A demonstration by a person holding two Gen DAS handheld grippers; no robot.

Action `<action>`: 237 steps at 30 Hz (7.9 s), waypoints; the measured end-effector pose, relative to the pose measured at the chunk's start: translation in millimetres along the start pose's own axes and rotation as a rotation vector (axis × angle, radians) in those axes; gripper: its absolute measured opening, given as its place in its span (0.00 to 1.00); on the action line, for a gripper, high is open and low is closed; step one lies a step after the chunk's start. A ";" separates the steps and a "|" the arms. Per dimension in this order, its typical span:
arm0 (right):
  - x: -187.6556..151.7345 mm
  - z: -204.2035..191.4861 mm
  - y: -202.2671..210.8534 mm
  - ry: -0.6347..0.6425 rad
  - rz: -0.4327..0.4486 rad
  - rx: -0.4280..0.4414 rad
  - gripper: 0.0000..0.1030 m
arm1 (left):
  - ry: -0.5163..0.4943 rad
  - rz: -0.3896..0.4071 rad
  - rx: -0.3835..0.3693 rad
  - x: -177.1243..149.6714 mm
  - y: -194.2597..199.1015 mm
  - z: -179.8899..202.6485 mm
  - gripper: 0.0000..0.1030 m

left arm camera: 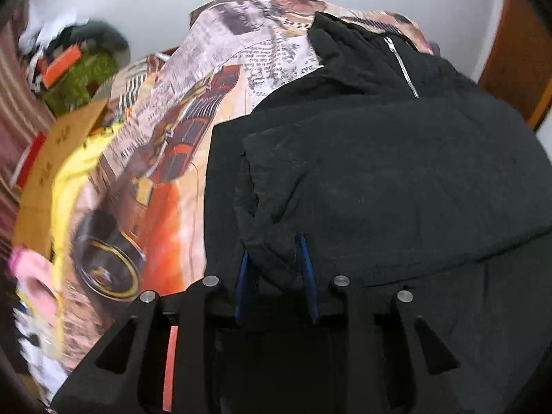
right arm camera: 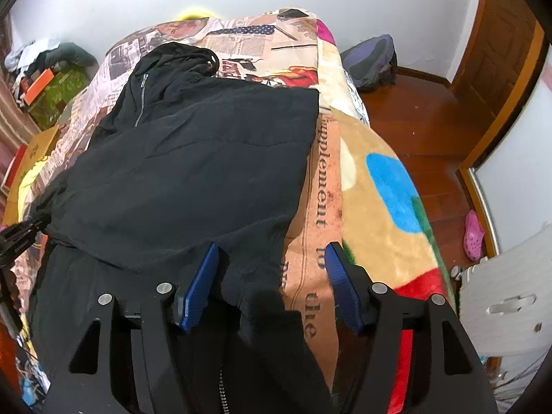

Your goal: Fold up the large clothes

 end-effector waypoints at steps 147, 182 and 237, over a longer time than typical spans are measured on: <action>63.7 -131.9 -15.2 0.170 0.035 0.349 0.18 | -0.134 0.155 -0.460 102.7 93.0 110.0 0.10; 39.9 -180.3 10.4 0.135 0.005 0.439 0.62 | -0.116 0.276 -0.336 69.5 169.8 67.6 0.63; -112.1 17.5 42.0 -0.252 -0.097 0.135 0.66 | 0.405 -0.348 -0.324 -175.9 -8.9 -104.8 0.68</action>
Point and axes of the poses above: each gripper's, at about its wrist camera, not at the fingertips, and y roughly against the way its jaws point, z to its right, x to its top, the point moved 10 cm from there along -y, roughly the way its jaws point, and after that the axes turned 4 degrees about y, right-handed, at the moved point
